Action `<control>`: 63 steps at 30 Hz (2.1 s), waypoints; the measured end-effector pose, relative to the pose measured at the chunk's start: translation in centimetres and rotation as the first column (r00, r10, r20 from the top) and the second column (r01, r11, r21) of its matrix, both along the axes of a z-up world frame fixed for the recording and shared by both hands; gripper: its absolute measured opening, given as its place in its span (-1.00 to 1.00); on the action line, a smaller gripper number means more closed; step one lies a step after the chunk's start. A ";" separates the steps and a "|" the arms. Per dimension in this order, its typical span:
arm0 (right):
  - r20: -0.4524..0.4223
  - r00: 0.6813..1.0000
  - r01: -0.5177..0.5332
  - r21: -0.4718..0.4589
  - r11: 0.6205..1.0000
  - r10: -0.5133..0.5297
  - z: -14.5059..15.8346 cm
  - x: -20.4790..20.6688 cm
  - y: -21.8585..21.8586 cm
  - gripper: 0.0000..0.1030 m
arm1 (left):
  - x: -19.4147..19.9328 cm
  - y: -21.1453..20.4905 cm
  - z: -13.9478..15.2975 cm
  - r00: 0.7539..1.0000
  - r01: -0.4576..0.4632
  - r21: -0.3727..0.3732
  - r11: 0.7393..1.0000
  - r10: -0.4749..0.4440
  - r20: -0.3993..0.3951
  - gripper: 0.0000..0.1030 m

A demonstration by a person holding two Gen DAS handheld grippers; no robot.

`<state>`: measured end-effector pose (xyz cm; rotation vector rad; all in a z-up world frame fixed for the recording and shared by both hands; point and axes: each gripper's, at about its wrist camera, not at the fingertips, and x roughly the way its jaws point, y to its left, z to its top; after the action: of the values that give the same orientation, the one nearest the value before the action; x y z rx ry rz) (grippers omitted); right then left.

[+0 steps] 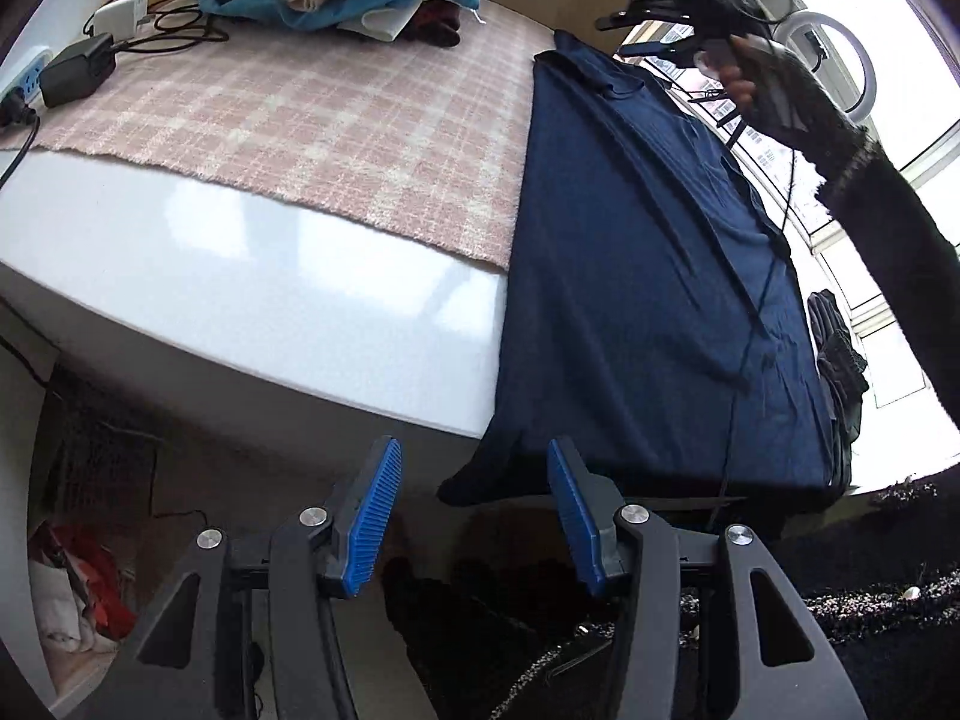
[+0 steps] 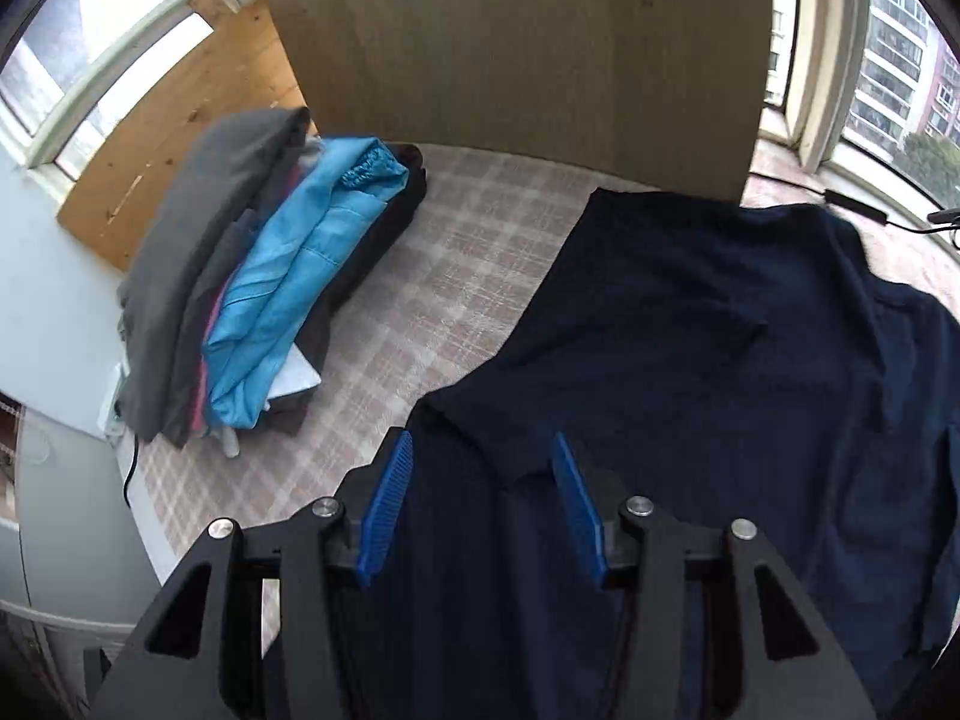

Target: Fold clothes

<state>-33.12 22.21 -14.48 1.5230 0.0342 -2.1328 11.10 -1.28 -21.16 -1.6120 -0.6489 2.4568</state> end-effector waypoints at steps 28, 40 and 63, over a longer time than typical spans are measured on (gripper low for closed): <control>0.124 0.990 0.035 0.289 0.957 -0.074 -6.5 -2.5 -7.1 -0.06 | -1.1 2.6 -3.3 0.984 0.178 0.157 0.972 -0.172 -0.051 -0.93; 0.128 0.990 0.057 -0.002 0.998 -0.057 -4.2 -2.8 -0.6 -0.82 | 0.4 5.7 3.4 0.954 0.260 0.052 0.964 -0.248 -0.169 -0.92; 0.113 0.947 0.315 -0.130 0.940 -0.301 2.2 5.8 26.3 -0.33 | 5.5 16.0 5.6 0.938 0.347 -0.017 0.938 -0.347 0.024 -0.47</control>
<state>-27.35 48.55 -12.31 1.6227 -0.4112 -2.2398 16.58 14.68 -15.58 -1.6013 -0.3069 2.1985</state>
